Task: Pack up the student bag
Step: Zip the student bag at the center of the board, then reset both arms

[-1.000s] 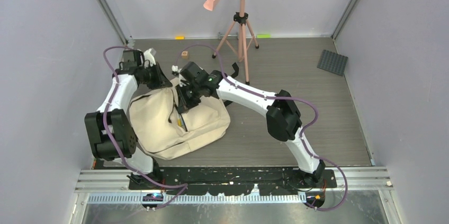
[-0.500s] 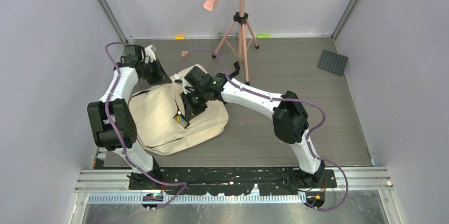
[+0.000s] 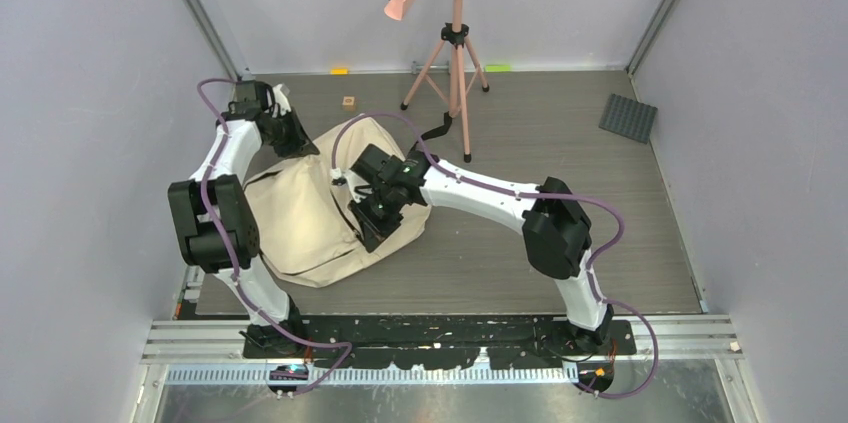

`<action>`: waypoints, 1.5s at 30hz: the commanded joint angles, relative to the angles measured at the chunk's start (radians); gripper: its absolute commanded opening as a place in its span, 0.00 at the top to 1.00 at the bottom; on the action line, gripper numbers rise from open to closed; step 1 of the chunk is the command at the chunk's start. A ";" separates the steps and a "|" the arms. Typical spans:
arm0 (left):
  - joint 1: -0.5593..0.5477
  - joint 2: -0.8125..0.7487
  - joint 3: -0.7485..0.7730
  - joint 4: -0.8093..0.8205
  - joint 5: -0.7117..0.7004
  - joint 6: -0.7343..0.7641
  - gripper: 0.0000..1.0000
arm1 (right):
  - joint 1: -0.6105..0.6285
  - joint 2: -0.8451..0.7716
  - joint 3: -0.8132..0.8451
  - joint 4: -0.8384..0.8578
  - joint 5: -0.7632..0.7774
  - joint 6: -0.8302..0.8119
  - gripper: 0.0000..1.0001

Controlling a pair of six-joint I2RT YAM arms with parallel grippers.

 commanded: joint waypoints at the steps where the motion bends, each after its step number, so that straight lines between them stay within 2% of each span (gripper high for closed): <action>1: 0.040 0.006 0.082 0.193 -0.116 -0.021 1.00 | 0.021 -0.108 -0.053 -0.126 -0.057 -0.039 0.99; 9: 0.041 0.002 0.071 0.197 -0.093 -0.015 0.99 | 0.020 -0.089 -0.047 -0.074 -0.051 -0.022 0.99; 10: 0.040 -0.005 0.065 0.195 -0.086 -0.009 0.89 | 0.020 -0.093 -0.043 -0.069 -0.050 -0.018 0.98; 12: 0.042 -0.027 0.047 0.204 -0.068 0.002 0.64 | 0.021 -0.111 -0.032 -0.046 -0.028 -0.007 0.78; 13: 0.041 -0.043 0.037 0.210 -0.064 0.006 0.52 | 0.021 -0.119 -0.031 -0.031 -0.015 -0.004 0.64; 14: 0.042 -0.058 0.026 0.217 -0.063 0.009 0.42 | 0.021 -0.136 -0.029 -0.025 0.018 -0.004 0.58; 15: 0.041 -0.075 0.014 0.223 -0.061 0.011 0.35 | 0.021 -0.143 -0.024 -0.019 0.039 -0.009 0.50; 17: 0.041 -0.116 -0.014 0.237 -0.063 0.010 0.24 | 0.020 -0.159 -0.012 -0.025 0.101 -0.015 0.43; 19: 0.041 -0.159 -0.041 0.242 -0.076 0.008 0.14 | 0.015 -0.171 -0.003 -0.029 0.153 -0.013 0.39; 21: 0.041 -0.212 -0.070 0.244 -0.103 0.005 0.08 | 0.002 -0.187 -0.004 -0.027 0.180 -0.001 0.37; 27: 0.042 -0.399 -0.183 0.250 -0.186 -0.013 0.00 | -0.121 -0.298 -0.115 0.046 0.237 0.076 0.35; 34: 0.039 -0.670 -0.363 0.249 -0.314 -0.072 0.00 | -0.456 -0.505 -0.472 0.193 0.304 0.175 0.35; 39: 0.035 -0.846 -0.436 0.135 -0.413 -0.098 0.00 | -0.713 -0.711 -0.656 0.215 0.403 0.154 0.32; 43: 0.029 -1.010 -0.471 0.076 -0.453 -0.098 0.00 | -0.823 -0.889 -0.726 0.240 0.512 0.110 0.30; 45: 0.029 -1.080 -0.480 0.048 -0.457 -0.088 0.00 | -0.834 -0.973 -0.754 0.265 0.569 0.079 0.29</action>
